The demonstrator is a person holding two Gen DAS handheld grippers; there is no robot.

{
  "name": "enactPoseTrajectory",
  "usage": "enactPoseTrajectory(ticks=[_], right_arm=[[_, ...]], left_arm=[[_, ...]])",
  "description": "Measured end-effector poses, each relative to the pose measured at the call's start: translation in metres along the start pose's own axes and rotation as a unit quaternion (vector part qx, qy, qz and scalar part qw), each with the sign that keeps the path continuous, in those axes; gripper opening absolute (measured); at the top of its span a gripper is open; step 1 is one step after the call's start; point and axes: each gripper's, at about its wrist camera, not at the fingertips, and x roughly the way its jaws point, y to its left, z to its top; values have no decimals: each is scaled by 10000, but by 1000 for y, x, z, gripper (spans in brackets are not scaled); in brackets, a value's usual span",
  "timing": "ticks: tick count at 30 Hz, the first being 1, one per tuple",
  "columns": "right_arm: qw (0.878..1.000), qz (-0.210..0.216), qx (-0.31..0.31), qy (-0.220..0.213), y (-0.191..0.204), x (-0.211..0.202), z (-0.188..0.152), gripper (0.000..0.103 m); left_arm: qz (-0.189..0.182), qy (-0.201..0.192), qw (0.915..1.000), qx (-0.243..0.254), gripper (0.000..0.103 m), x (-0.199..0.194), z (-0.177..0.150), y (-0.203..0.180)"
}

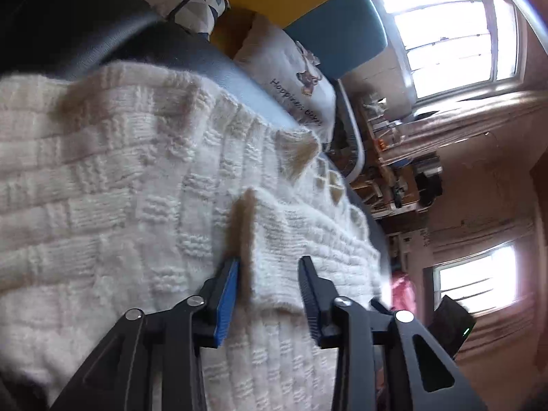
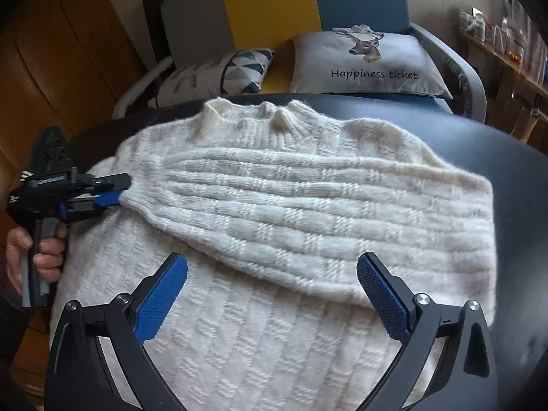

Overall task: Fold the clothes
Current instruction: 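Grasp the sleeve cuff with the left tool and lift it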

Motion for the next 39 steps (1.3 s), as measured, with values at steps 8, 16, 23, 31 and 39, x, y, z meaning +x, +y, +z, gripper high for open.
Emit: enactPoseTrajectory(ticks=[8, 16, 23, 31, 39], right_arm=[[9952, -566, 664, -452, -46, -44, -34, 101], [9796, -828, 1673, -740, -110, -83, -64, 101], [9786, -866, 1728, -707, -119, -91, -86, 101], [9887, -609, 1146, -748, -96, -84, -60, 101], [9972, 570, 470, 145, -64, -27, -45, 101]], left_arm=[[-478, -593, 9965, 344, 5, -24, -3, -54], [-840, -594, 9836, 1482, 5, -44, 14, -191], [-1048, -625, 9724, 1987, 5, -46, 13, -261], [-710, -596, 9754, 2000, 6, -41, 3, -232], [-601, -639, 9868, 1359, 6, -44, 6, -148]])
